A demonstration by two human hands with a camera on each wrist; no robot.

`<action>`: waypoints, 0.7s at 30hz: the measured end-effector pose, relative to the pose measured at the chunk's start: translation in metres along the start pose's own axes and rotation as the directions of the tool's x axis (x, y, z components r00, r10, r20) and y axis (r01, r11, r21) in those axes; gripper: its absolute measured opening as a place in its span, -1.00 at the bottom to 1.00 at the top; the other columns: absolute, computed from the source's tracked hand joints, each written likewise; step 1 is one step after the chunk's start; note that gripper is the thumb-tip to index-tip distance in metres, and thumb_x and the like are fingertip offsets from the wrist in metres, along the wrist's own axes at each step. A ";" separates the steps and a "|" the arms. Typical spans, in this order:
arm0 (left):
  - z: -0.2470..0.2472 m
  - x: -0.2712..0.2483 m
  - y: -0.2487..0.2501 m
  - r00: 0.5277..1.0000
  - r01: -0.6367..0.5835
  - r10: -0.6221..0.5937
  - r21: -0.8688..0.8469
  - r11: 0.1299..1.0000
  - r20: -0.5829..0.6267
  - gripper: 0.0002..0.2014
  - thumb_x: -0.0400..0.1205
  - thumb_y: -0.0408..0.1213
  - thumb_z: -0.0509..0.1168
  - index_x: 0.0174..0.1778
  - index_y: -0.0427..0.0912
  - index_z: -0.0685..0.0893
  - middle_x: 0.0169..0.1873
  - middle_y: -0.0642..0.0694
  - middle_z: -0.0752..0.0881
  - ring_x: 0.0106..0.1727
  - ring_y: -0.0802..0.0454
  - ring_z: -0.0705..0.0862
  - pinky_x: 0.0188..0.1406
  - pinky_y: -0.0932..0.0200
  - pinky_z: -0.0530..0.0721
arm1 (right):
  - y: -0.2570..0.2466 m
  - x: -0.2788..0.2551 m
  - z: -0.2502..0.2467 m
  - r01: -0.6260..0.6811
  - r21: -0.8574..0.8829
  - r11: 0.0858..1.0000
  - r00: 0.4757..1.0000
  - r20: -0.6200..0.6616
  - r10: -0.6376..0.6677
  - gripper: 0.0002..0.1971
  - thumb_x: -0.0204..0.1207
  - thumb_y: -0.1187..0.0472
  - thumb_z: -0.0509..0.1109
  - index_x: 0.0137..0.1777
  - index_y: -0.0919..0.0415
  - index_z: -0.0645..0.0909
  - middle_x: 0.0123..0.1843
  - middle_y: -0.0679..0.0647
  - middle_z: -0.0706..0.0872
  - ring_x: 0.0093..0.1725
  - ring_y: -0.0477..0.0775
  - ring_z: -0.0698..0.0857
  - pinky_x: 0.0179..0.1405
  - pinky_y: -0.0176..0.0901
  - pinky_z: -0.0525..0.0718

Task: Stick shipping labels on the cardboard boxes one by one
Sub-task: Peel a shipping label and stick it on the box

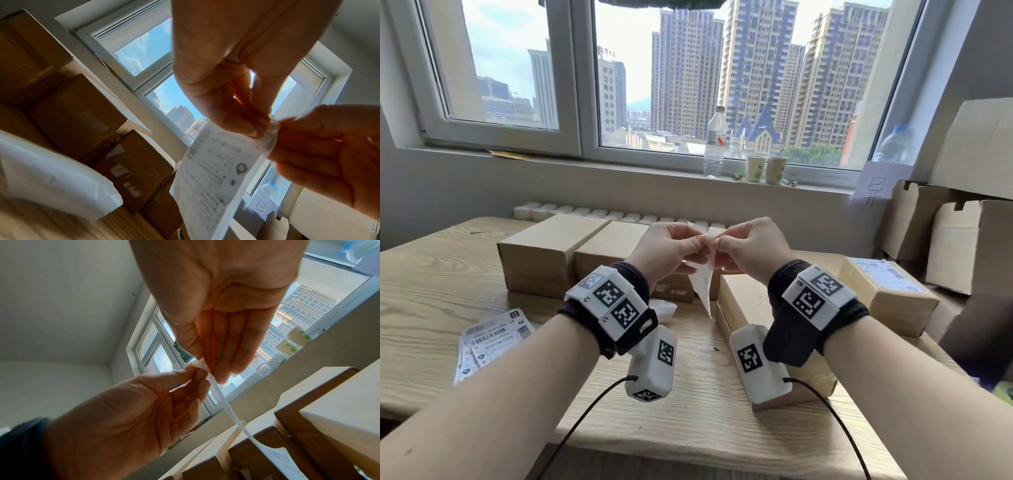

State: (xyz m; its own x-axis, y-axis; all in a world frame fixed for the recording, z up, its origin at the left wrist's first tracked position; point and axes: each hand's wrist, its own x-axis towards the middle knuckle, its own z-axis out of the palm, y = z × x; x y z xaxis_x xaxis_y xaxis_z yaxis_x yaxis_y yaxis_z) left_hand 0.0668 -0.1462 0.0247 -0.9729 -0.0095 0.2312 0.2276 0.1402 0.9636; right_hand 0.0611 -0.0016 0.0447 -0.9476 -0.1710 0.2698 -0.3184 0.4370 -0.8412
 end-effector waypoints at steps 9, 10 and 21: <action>0.001 0.001 -0.004 1.000 -0.008 0.008 0.045 0.999 0.005 -0.83 0.61 -0.27 0.32 0.03 -0.30 0.67 -0.08 -0.21 0.72 -0.04 -0.01 0.68 -0.18 0.19 0.72 | 0.001 0.001 -0.002 -0.079 0.069 0.995 0.997 0.017 0.078 -0.93 0.42 0.26 0.54 -0.24 0.25 0.75 -0.34 0.17 0.79 -0.32 0.03 0.78 -0.06 -0.03 0.80; 0.001 0.001 -0.004 1.000 -0.006 0.005 0.044 0.999 0.007 -0.82 0.61 -0.26 0.33 0.02 -0.29 0.68 -0.10 -0.19 0.72 -0.04 0.00 0.69 -0.18 0.18 0.72 | 0.001 0.001 -0.002 -0.094 0.088 0.992 0.996 0.020 0.092 -0.93 0.41 0.26 0.55 -0.22 0.26 0.75 -0.34 0.17 0.79 -0.33 0.02 0.77 -0.05 -0.03 0.80; 0.000 -0.001 -0.003 1.000 -0.005 0.004 0.067 0.998 0.007 -0.86 0.62 -0.24 0.33 -0.05 -0.26 0.66 -0.12 -0.17 0.72 -0.13 0.06 0.70 -0.26 0.27 0.74 | -0.004 -0.002 -0.001 -0.134 0.154 0.979 0.991 0.052 0.127 -0.96 0.45 0.37 0.47 -0.21 0.33 0.74 -0.31 0.20 0.79 -0.33 0.04 0.79 -0.14 -0.11 0.81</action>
State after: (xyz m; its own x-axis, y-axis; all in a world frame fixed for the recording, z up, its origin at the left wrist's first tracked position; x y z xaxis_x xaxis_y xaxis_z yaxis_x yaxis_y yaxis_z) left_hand 0.0668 -0.1467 0.0213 -0.9722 -0.0017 0.2342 0.2289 0.2060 0.9514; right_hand 0.0642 -0.0019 0.0478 -0.9777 -0.1599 0.1361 -0.1812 0.3147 -0.9317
